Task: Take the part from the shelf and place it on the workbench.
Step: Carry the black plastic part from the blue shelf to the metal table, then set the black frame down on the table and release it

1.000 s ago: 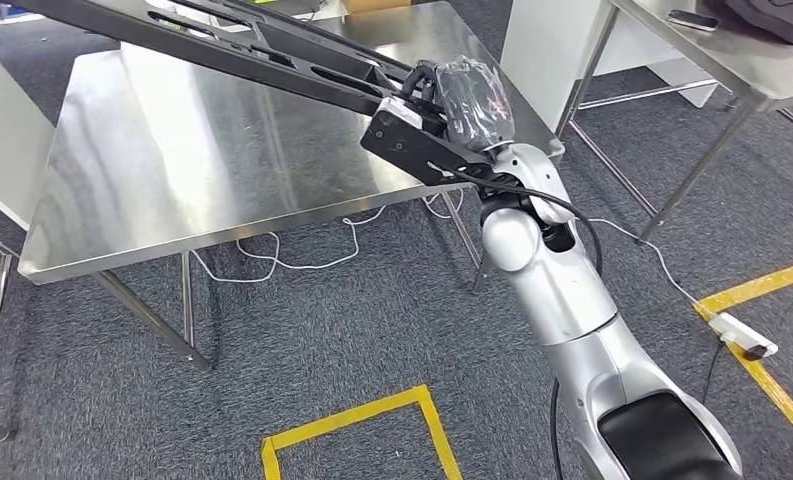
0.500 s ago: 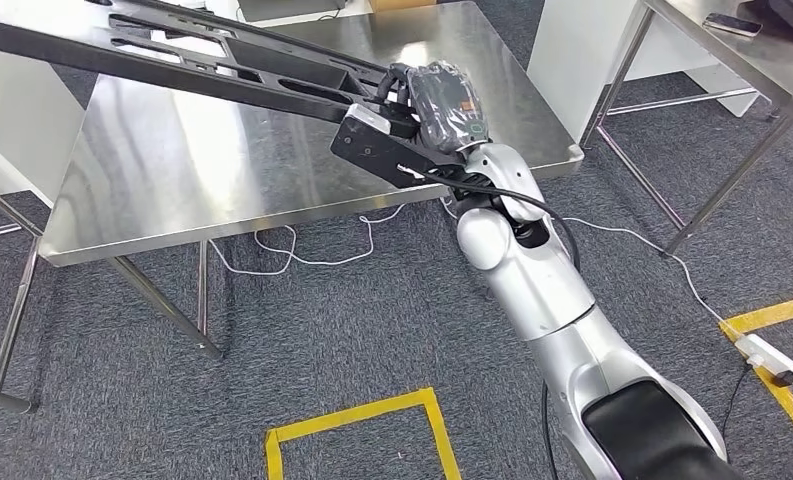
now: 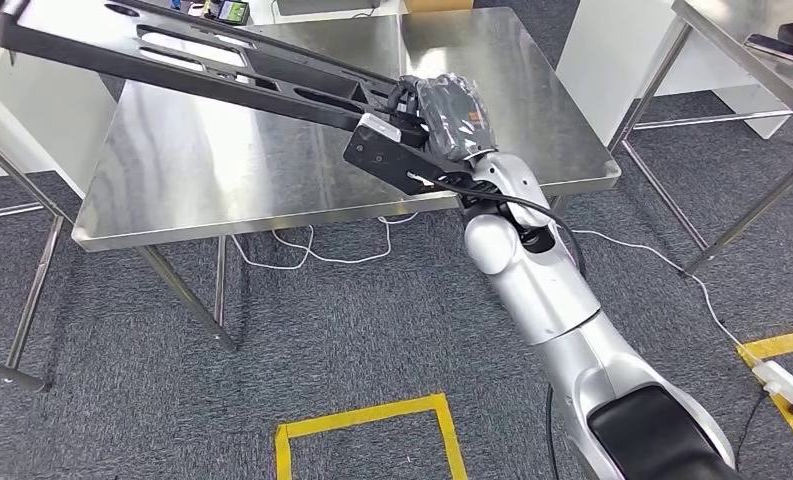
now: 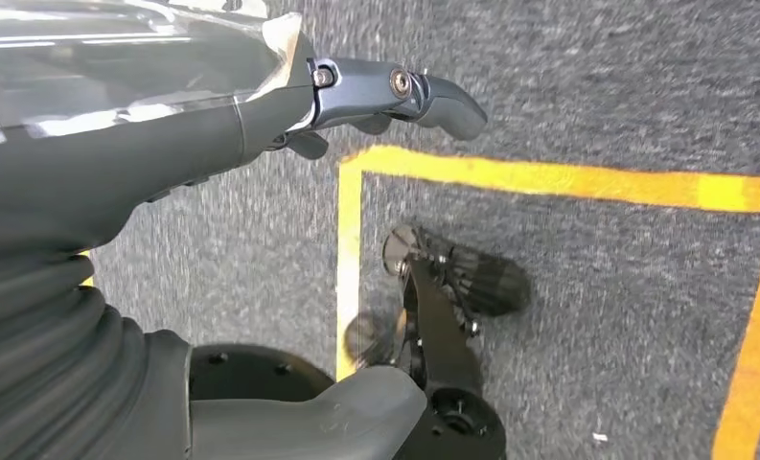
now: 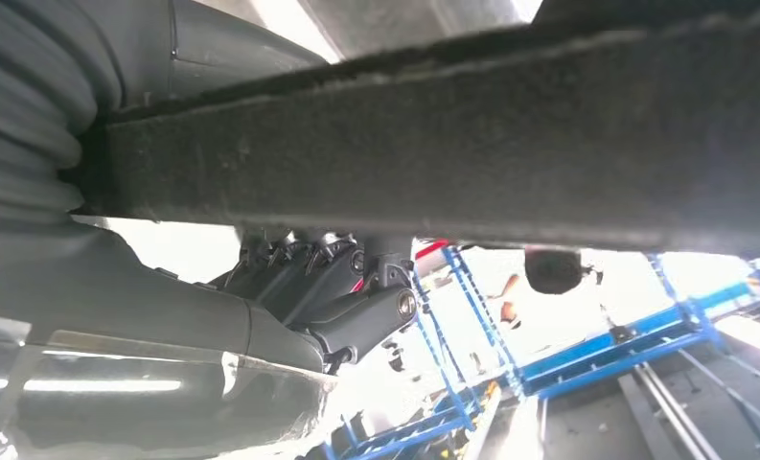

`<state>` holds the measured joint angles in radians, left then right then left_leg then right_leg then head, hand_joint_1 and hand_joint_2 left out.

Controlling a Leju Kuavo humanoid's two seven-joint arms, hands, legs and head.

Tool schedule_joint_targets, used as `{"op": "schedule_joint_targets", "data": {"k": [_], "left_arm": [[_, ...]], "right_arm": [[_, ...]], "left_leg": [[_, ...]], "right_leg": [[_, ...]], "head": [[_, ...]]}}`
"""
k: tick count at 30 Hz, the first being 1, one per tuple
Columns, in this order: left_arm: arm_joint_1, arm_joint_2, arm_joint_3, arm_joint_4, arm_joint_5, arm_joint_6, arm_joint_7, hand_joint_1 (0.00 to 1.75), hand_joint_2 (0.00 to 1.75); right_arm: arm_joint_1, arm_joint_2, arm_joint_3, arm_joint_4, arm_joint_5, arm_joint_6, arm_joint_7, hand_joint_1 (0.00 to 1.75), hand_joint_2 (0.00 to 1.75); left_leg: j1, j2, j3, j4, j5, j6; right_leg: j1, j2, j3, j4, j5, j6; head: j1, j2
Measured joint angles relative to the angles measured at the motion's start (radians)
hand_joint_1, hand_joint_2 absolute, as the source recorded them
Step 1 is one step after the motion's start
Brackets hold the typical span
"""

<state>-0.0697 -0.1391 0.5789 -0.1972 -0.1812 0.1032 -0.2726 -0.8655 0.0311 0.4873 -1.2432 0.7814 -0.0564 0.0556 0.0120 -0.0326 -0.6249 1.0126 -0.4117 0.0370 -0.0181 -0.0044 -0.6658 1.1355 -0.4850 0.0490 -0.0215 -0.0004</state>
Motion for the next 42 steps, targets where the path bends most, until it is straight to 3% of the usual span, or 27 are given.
{"op": "schedule_joint_targets", "data": {"k": [2, 3, 6, 12, 17, 19, 21, 22, 24, 26, 27, 28, 30, 31, 32, 34, 36, 38, 40, 42], "left_arm": [[0.000, 0.001, 0.002, 0.000, 0.000, -0.002, 0.000, 0.00, 1.75], [0.000, 0.002, 0.003, 0.000, -0.001, -0.003, 0.000, 0.00, 1.75], [0.003, 0.006, 0.003, 0.000, -0.002, -0.009, -0.002, 0.00, 1.75], [0.002, 0.007, 0.004, 0.000, -0.001, -0.028, -0.003, 0.00, 1.75], [0.002, 0.011, 0.004, 0.000, -0.001, -0.030, -0.003, 0.00, 1.75], [0.002, 0.012, 0.004, 0.000, -0.001, -0.030, -0.003, 0.00, 1.75], [0.003, 0.012, 0.005, 0.000, -0.001, -0.030, -0.002, 0.00, 1.75], [0.003, 0.012, 0.005, 0.000, -0.001, -0.030, -0.002, 0.00, 1.75], [0.002, 0.012, 0.005, 0.000, -0.001, -0.030, -0.001, 0.00, 1.75], [0.003, 0.012, 0.006, 0.000, 0.000, -0.029, 0.000, 0.00, 1.75], [0.004, 0.011, 0.007, 0.000, 0.000, -0.028, 0.000, 0.00, 1.75], [0.004, 0.011, 0.008, 0.000, 0.000, -0.028, 0.001, 0.00, 1.75], [0.006, 0.010, 0.010, 0.000, 0.000, -0.026, 0.003, 0.00, 1.75], [0.005, 0.010, 0.012, 0.000, 0.000, -0.025, 0.004, 0.00, 1.75], [0.004, 0.011, 0.014, 0.000, 0.000, -0.024, 0.004, 0.00, 1.75], [0.003, 0.011, 0.018, 0.000, 0.000, -0.023, 0.006, 0.00, 1.75], [0.004, 0.010, 0.021, 0.000, 0.001, -0.024, 0.007, 0.00, 1.75], [0.003, 0.009, 0.022, 0.000, 0.001, -0.024, 0.006, 0.00, 1.75], [0.002, 0.009, 0.023, 0.000, 0.001, -0.024, 0.006, 0.00, 1.75], [0.004, 0.009, 0.025, 0.000, 0.002, -0.024, 0.007, 0.00, 1.75]], "right_arm": [[0.000, 0.001, 0.000, 0.004, -0.006, 0.003, -0.005, 1.75, 1.75], [0.000, 0.001, 0.000, 0.006, -0.007, 0.004, -0.006, 1.75, 1.75], [0.000, 0.001, -0.001, 0.012, -0.009, 0.005, -0.006, 1.75, 1.75], [0.000, 0.001, -0.001, 0.020, -0.010, 0.007, -0.010, 1.75, 1.75], [0.001, 0.000, -0.001, 0.025, -0.011, 0.008, -0.013, 1.75, 1.75], [0.001, 0.000, -0.001, 0.026, -0.011, 0.009, -0.015, 1.75, 1.75], [0.000, -0.001, -0.003, 0.027, -0.011, 0.011, -0.017, 1.75, 1.75], [-0.002, -0.001, -0.005, 0.027, -0.012, 0.013, -0.019, 1.75, 1.75], [-0.005, -0.001, -0.007, 0.029, -0.014, 0.018, -0.021, 1.75, 1.75], [-0.001, -0.002, -0.008, 0.033, -0.015, 0.020, -0.022, 1.75, 1.75], [0.001, -0.003, -0.008, 0.035, -0.015, 0.020, -0.023, 1.75, 1.75], [0.003, -0.004, -0.008, 0.039, -0.015, 0.020, -0.024, 1.75, 1.75], [0.003, -0.007, -0.008, 0.043, -0.016, 0.020, -0.027, 1.75, 1.75], [0.003, -0.007, -0.008, 0.045, -0.017, 0.020, -0.028, 1.75, 1.75], [0.004, -0.007, -0.008, 0.047, -0.017, 0.021, -0.030, 1.75, 1.75], [0.005, -0.008, -0.009, 0.051, -0.017, 0.021, -0.032, 1.75, 1.75], [0.005, -0.008, -0.010, 0.053, -0.017, 0.021, -0.033, 1.75, 1.75], [0.001, -0.007, -0.011, 0.054, -0.017, 0.021, -0.035, 1.75, 1.75], [-0.001, -0.007, -0.011, 0.057, -0.018, 0.021, -0.036, 1.75, 1.75], [0.001, -0.007, -0.010, 0.062, -0.018, 0.021, -0.037, 1.75, 1.75]], "left_leg": [[-0.004, -0.005, -0.003, 0.008, -0.008, -0.008], [-0.006, -0.006, -0.005, 0.011, -0.010, -0.005], [-0.007, -0.005, -0.004, 0.011, -0.010, 0.013], [-0.005, 0.000, 0.002, 0.002, -0.009, 0.011], [-0.007, 0.000, -0.001, 0.007, -0.016, 0.014], [-0.010, 0.000, 0.007, -0.011, -0.017, 0.023], [-0.007, 0.001, 0.033, -0.037, -0.013, 0.031], [-0.004, 0.001, 0.044, -0.044, -0.011, 0.033], [-0.001, 0.002, 0.052, -0.048, -0.011, 0.032], [0.000, 0.001, 0.053, -0.046, -0.013, 0.027], [0.002, 0.000, 0.055, -0.044, -0.016, 0.022], [0.005, -0.002, 0.057, -0.040, -0.020, 0.015], [0.012, -0.004, 0.059, -0.026, -0.033, -0.004], [0.014, -0.005, 0.058, -0.017, -0.041, -0.015], [0.014, -0.005, 0.054, -0.010, -0.049, -0.023], [0.014, -0.005, 0.050, 0.000, -0.058, -0.033], [0.017, 0.003, 0.039, 0.026, -0.061, -0.040], [0.019, 0.019, -0.016, 0.114, -0.071, -0.048], [0.019, 0.029, -0.104, 0.240, -0.108, -0.052], [0.015, 0.031, -0.163, 0.289, -0.124, -0.044]], "right_leg": [[-0.004, 0.002, 0.046, -0.097, 0.038, -0.003], [-0.004, 0.003, 0.052, -0.109, 0.042, -0.008], [-0.002, 0.005, 0.055, -0.111, 0.046, -0.014], [0.002, 0.009, 0.055, -0.110, 0.045, -0.015], [-0.004, 0.009, 0.058, -0.115, 0.045, -0.015], [0.000, 0.009, 0.064, -0.110, 0.059, -0.005], [0.005, 0.008, 0.061, -0.088, 0.053, 0.001], [0.005, 0.008, 0.048, -0.060, 0.034, 0.000], [0.003, 0.007, -0.006, 0.045, -0.020, -0.002], [-0.003, 0.007, -0.056, 0.133, -0.051, 0.006], [-0.006, 0.007, -0.059, 0.131, -0.046, 0.017], [-0.010, 0.007, -0.042, 0.090, -0.024, 0.030], [-0.016, 0.009, 0.012, -0.037, 0.029, 0.054], [-0.014, 0.010, 0.030, -0.083, 0.039, 0.049], [-0.013, 0.012, 0.039, -0.103, 0.042, 0.035], [-0.008, 0.012, 0.044, -0.102, 0.034, -0.005], [-0.009, 0.013, 0.057, -0.100, 0.033, -0.026], [-0.008, 0.013, 0.071, -0.102, 0.024, -0.042], [-0.001, 0.013, 0.085, -0.102, 0.009, -0.052], [0.009, 0.013, 0.105, -0.102, -0.008, -0.056]], "head": [[-0.001, 0.000], [-0.001, 0.000], [-0.003, 0.000], [-0.003, 0.000], [-0.003, 0.000], [-0.002, 0.000], [-0.001, 0.000], [0.001, 0.000], [0.005, 0.000], [0.008, 0.000], [0.008, 0.000], [0.008, 0.000], [0.009, 0.000], [0.011, 0.000], [0.011, 0.000], [0.011, 0.000], [0.008, 0.000], [0.005, 0.000], [0.004, 0.000], [0.004, 0.000]]}}
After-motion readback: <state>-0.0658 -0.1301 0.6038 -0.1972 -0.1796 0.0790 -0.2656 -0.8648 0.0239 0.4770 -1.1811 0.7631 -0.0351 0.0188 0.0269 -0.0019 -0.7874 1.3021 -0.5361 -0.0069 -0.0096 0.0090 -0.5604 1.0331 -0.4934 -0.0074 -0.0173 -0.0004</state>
